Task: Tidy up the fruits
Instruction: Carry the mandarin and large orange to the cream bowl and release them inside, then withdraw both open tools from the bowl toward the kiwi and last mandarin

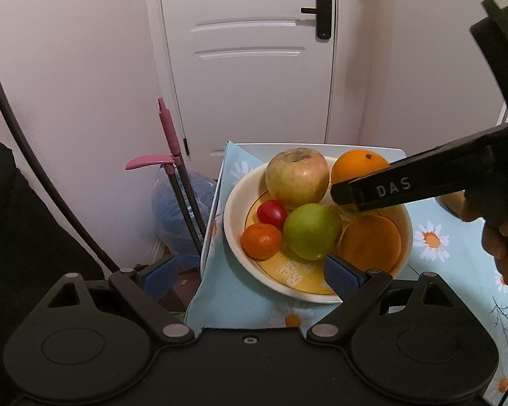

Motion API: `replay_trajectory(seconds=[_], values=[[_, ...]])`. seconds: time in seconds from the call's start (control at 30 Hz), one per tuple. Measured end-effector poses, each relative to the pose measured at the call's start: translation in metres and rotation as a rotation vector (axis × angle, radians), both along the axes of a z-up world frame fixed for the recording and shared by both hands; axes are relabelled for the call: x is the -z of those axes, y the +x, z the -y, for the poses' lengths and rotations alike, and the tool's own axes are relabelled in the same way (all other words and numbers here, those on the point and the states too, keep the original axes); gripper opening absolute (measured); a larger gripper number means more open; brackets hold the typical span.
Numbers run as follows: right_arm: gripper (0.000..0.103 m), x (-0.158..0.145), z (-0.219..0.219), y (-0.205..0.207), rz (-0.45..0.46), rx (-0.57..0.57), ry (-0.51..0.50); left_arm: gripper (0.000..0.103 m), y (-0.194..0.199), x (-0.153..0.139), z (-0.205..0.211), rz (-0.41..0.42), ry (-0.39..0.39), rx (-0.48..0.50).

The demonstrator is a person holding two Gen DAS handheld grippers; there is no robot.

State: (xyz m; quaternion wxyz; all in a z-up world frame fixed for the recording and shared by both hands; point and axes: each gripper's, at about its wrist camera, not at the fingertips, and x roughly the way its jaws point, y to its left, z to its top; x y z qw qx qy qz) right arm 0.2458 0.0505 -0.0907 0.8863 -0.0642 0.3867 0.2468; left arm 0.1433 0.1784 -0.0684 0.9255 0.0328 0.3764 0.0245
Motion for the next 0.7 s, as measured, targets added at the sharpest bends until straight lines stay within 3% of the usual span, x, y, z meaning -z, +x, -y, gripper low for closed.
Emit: replay_trajectory(seconds=[0.07,0.37,0.7], values=[[0.103,-0.005,0.001,-0.003,0.025,0.007,0.012,0.095,-0.001,0.0,-0.001,-0.003,0.0,-0.008],[0.103,-0.009,0.006,-0.016,0.014,0.027,0.023,0.095,-0.004,-0.004,-0.004,-0.015,-0.011,-0.012],[0.103,-0.036,0.023,-0.037,0.046,0.084,0.031,0.095,-0.008,-0.022,-0.002,0.006,-0.014,0.002]])
